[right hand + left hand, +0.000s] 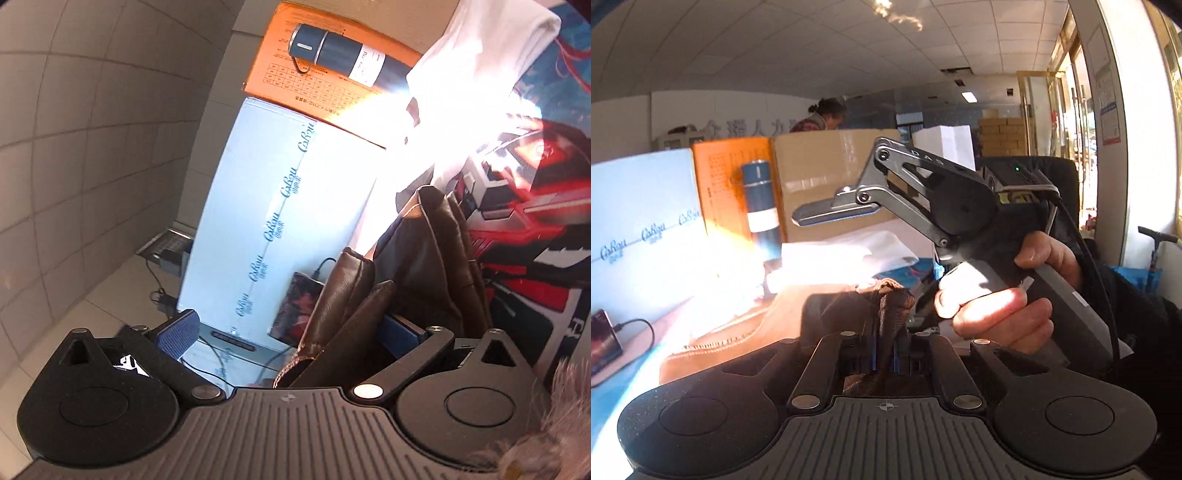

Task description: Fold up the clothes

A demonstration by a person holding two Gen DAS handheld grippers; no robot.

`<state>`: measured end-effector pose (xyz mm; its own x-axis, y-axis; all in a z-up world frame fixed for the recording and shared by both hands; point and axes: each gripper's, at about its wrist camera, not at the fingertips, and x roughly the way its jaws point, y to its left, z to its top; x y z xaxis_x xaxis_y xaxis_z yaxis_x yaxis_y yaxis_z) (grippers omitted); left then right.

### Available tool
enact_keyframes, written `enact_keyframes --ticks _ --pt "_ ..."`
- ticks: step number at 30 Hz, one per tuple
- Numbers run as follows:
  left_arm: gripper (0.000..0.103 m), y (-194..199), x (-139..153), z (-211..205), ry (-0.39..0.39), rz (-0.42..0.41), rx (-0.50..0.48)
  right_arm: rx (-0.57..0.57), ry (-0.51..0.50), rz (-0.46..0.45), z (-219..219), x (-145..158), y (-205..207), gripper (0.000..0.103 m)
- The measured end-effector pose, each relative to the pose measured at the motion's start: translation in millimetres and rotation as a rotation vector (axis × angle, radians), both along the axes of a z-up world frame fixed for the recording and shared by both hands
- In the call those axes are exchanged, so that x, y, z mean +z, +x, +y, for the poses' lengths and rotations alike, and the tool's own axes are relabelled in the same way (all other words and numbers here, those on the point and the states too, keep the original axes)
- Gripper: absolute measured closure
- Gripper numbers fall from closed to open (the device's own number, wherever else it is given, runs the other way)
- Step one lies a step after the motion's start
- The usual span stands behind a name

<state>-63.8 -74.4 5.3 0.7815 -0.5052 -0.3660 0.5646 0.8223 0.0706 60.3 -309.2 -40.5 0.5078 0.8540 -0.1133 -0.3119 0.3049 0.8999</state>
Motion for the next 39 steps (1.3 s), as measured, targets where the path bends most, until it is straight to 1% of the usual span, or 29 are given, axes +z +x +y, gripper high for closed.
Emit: enact_keyframes --ticks 1,2,4,5,6,7,8,9,10,11,12,13,14,16,18,19,20,21,22,23,25,26,28,29,31,33,34,36,39 --pt "0.090 2.2 -4.7 0.7 -0.014 0.032 -0.010 -0.006 -0.075 -0.032 4.4 3.0 -4.3 0.000" --pt "0.090 4.1 -8.8 1.2 -0.027 0.059 -0.020 -0.015 -0.148 -0.066 9.3 5.7 -8.8 0.001" --pt "0.089 3.4 -10.7 2.0 -0.036 0.068 -0.040 -0.045 -0.276 -0.140 22.3 8.2 -19.0 0.005" --pt "0.081 2.1 -9.1 4.7 -0.043 0.067 -0.058 -0.064 -0.335 -0.165 27.9 8.3 -22.2 0.008" --pt "0.073 1.1 -7.2 7.9 -0.050 0.069 -0.075 -0.082 -0.394 -0.190 33.2 8.4 -25.4 0.019" --pt "0.056 0.7 -4.4 13.6 -0.066 0.078 -0.090 -0.101 -0.457 -0.218 37.5 8.6 -28.0 0.031" --pt "0.030 0.0 -1.7 22.4 -0.095 0.091 -0.108 -0.119 -0.516 -0.241 41.1 8.4 -29.4 0.039" --pt "0.019 -0.7 1.5 32.2 -0.133 0.102 -0.126 -0.133 -0.563 -0.254 43.0 7.0 -30.5 0.052" --pt "0.013 -1.2 6.5 44.9 -0.193 0.103 -0.141 -0.137 -0.596 -0.257 44.3 4.2 -29.8 0.062" --pt "0.013 -1.5 10.7 55.9 -0.232 0.093 -0.132 -0.124 -0.612 -0.258 44.2 2.4 -30.1 0.068" --pt "0.012 -0.8 14.2 65.2 -0.253 0.073 -0.101 -0.113 -0.627 -0.262 44.5 1.0 -30.6 0.080" --pt "0.010 0.1 17.1 73.9 -0.267 0.051 -0.063 -0.113 -0.636 -0.282 45.8 1.6 -33.0 0.082" --pt "0.008 1.8 17.8 80.2 -0.260 0.029 0.001 -0.124 -0.644 -0.318 45.9 5.3 -39.5 0.084" --pt "0.008 8.4 12.4 90.0 -0.229 0.016 0.151 -0.145 -0.664 -0.392 48.5 13.2 -49.9 0.086" --pt "0.008 18.8 3.3 95.7 -0.195 0.050 0.271 -0.171 -0.705 -0.464 53.7 23.7 -58.3 0.086" --pt "0.008 23.9 -1.3 98.0 -0.185 0.083 0.304 -0.179 -0.743 -0.493 56.9 24.8 -60.6 0.086" --pt "0.008 28.5 -5.0 99.9 -0.184 0.119 0.317 -0.192 -0.812 -0.525 62.1 22.5 -62.6 0.085" --pt "0.008 32.5 -8.6 101.9 -0.185 0.152 0.327 -0.205 -0.881 -0.557 67.2 20.2 -64.6 0.082" --pt "0.008 34.4 -11.3 103.9 -0.190 0.174 0.328 -0.218 -0.950 -0.588 72.4 17.8 -66.7 0.075" --pt "0.008 35.4 -13.2 104.4 -0.189 0.187 0.329 -0.228 -1.014 -0.615 77.2 14.9 -68.3 0.072" --pt "0.007 37.5 -16.0 104.9 -0.177 0.208 0.337 -0.229 -1.092 -0.623 83.1 5.6 -68.3 0.061" --pt "0.007 38.2 -16.5 105.2 -0.171 0.216 0.344 -0.238 -1.117 -0.607 83.6 1.5 -66.0 0.056" --pt "0.007 35.5 -18.2 108.4 -0.168 0.220 0.362 -0.255 -1.164 -0.574 84.1 -6.0 -61.5 0.035" --pt "0.007 34.8 -18.9 109.5 -0.170 0.221 0.367 -0.263 -1.169 -0.559 82.9 -6.9 -59.4 0.031" --pt "0.006 35.6 -20.6 109.7 -0.168 0.232 0.379 -0.265 -1.179 -0.507 80.3 -8.7 -52.8 0.017" --pt "0.006 37.0 -22.4 109.3 -0.169 0.257 0.385 -0.268 -1.155 -0.459 75.7 -8.9 -46.7 0.011" --pt "0.006 37.9 -23.3 109.5 -0.172 0.266 0.383 -0.271 -1.138 -0.434 72.9 -8.6 -44.0 0.009" --pt "0.006 39.4 -25.1 109.9 -0.179 0.283 0.380 -0.282 -1.064 -0.375 62.9 -5.2 -41.0 0.009" --pt "0.005 39.2 -25.8 111.5 -0.190 0.289 0.385 -0.359 -0.923 -0.281 40.1 2.0 -42.8 0.002"
